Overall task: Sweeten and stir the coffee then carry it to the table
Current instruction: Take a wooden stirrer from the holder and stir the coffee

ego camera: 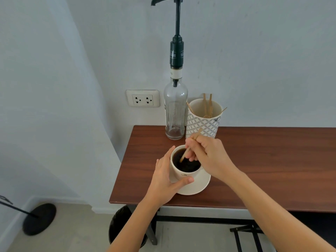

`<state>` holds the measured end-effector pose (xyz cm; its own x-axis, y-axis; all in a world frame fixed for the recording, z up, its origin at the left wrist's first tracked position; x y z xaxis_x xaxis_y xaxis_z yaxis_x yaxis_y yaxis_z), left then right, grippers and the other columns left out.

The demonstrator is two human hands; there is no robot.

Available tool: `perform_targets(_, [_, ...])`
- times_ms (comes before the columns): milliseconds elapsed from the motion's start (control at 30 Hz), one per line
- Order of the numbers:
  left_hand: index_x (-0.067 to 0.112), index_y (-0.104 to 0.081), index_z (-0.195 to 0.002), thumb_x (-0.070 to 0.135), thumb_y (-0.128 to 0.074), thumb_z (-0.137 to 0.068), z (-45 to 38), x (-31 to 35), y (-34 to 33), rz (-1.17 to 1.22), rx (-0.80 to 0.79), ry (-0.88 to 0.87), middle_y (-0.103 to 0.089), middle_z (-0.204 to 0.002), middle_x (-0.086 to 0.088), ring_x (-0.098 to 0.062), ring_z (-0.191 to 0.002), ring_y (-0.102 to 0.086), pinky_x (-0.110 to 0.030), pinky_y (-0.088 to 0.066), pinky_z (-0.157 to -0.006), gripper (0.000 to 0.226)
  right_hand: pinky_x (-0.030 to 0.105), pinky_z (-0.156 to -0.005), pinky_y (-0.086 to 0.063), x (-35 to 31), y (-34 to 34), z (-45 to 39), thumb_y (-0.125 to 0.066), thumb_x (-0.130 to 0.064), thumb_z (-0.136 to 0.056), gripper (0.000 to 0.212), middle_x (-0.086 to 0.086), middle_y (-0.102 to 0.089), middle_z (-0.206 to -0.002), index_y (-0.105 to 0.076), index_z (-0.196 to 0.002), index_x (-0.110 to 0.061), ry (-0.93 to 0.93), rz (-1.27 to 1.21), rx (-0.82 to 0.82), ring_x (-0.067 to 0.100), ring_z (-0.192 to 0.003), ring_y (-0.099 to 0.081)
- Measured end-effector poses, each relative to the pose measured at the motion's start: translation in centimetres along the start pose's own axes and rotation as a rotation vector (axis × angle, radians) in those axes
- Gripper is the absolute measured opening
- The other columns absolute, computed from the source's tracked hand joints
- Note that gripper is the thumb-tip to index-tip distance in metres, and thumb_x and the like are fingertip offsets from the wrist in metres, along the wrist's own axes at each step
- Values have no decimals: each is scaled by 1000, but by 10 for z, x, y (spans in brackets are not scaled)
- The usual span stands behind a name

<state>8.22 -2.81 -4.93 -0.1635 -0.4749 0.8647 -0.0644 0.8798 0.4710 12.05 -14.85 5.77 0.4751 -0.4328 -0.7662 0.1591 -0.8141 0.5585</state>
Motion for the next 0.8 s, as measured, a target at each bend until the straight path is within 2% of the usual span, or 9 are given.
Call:
perform_targets(100, [70,-18,-136,61,-79,-73,0,0,0,1,0,4,-37,-138,47,12,-136,-31,-51,-29,-120,89,32,-66,-59,-5,12,-5,-51,-21,-102,25,5,-70,-67,-64,-84,-11,63,135,77,18,-61,-68])
perform_targets(167, [70,-20,-136,60,-80,-73,0,0,0,2,5,7,-37,-139,46,11,-137,-30,-50,-29,-120,88,43,-59,-56,-3,22,-6,-47,-26,-102,29,6,-65,-62,-58,-79,-12,77,299,102,21,-55,-64])
perform_targets(200, [69,-20,-137,59,-81,-72,0,0,0,2,7,7,-37,-140,44,10,-137,-31,-48,-29,-120,89,44,-57,-55,0,24,-5,-47,-25,-102,30,6,-64,-61,-56,-77,-13,58,329,98,22,-54,-63])
perform_targets(367, [68,-21,-136,60,-80,-72,0,2,1,11,-5,-11,-40,-138,45,9,-135,-34,-46,-31,-119,87,15,-61,-54,2,1,0,-51,-18,-102,26,3,-74,-66,-65,-83,-8,-45,14,3,13,-58,-69])
perform_targets(433, [71,-21,-134,59,-80,-72,0,4,1,14,-5,-12,-38,-137,48,13,-134,-32,-47,-30,-119,87,17,-64,-56,-2,6,-3,-52,-18,-102,22,5,-73,-69,-64,-84,-12,-6,42,63,14,-64,-70])
perform_targets(567, [76,-19,-130,56,-81,-73,0,5,1,-2,-4,-10,-33,-135,54,21,-133,-27,-51,-27,-121,87,43,-58,-56,2,26,-4,-44,-31,-102,34,5,-65,-60,-57,-77,-11,1,358,117,22,-55,-64])
perform_targets(600, [77,-18,-130,56,-81,-73,0,5,1,-2,-6,-9,-33,-135,54,22,-132,-26,-51,-27,-121,87,42,-58,-56,5,27,-2,-45,-30,-103,35,5,-66,-59,-57,-76,-10,-29,354,95,22,-53,-64])
perform_targets(733, [76,-19,-131,60,-79,-72,0,4,1,18,-12,-15,-40,-134,49,18,-132,-31,-51,-29,-119,86,17,-61,-55,2,3,3,-49,-20,-103,28,3,-74,-65,-64,-82,-10,-104,56,1,12,-56,-70])
perform_targets(800, [73,-18,-133,65,-78,-70,0,1,1,25,-10,-3,-42,-136,44,16,-133,-31,-53,-29,-119,87,18,-65,-58,-2,6,0,-50,-20,-102,24,4,-75,-70,-65,-85,-12,-67,54,72,13,-62,-71])
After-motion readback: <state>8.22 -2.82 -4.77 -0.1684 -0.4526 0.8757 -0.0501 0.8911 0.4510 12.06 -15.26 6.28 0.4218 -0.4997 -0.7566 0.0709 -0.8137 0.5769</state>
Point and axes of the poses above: each hand's wrist, its own z-axis away from the middle knuckle, its own y-axis out of the back of the hand, x = y × z, the point moved 10 cm from there along -z, towards the middle knuckle
